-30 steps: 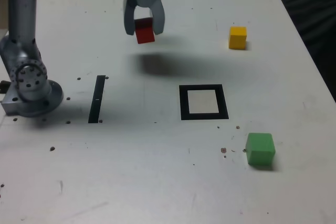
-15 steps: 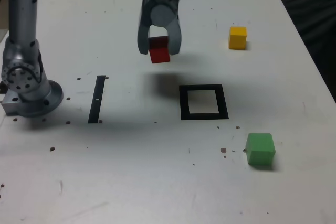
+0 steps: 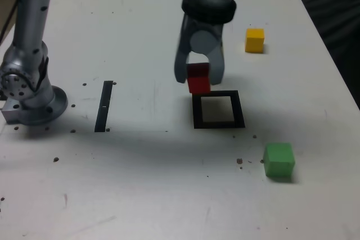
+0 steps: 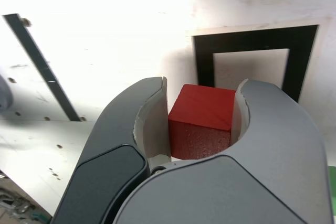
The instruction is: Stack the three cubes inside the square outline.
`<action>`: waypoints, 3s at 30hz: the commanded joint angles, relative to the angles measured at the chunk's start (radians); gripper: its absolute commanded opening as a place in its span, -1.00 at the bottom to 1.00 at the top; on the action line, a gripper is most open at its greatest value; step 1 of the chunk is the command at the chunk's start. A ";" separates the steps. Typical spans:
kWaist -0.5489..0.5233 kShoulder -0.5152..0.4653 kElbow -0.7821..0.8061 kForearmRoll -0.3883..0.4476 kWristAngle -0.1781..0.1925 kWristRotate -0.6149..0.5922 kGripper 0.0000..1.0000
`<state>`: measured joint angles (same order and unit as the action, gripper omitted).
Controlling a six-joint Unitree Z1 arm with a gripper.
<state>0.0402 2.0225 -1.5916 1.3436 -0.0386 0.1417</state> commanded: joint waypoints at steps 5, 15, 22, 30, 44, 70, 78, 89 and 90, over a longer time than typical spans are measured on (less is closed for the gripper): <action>-0.008 0.057 -0.025 0.000 -0.007 -0.004 -0.46; -0.016 0.093 -0.029 -0.021 -0.012 -0.004 -0.46; -0.022 0.109 -0.033 -0.041 -0.021 -0.004 -0.46; -0.022 0.122 -0.024 -0.072 -0.030 0.011 0.13; -0.022 0.114 -0.003 -0.090 -0.035 0.019 0.99; 0.170 0.106 -0.242 0.069 0.076 0.212 0.99; 0.228 0.180 -0.383 0.137 0.106 0.310 0.99; 0.307 0.296 -0.573 0.204 0.123 0.436 0.99; 0.311 0.306 -0.590 0.209 0.124 0.442 0.99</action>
<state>0.3463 2.3144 -2.1615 1.5438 0.0831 0.5781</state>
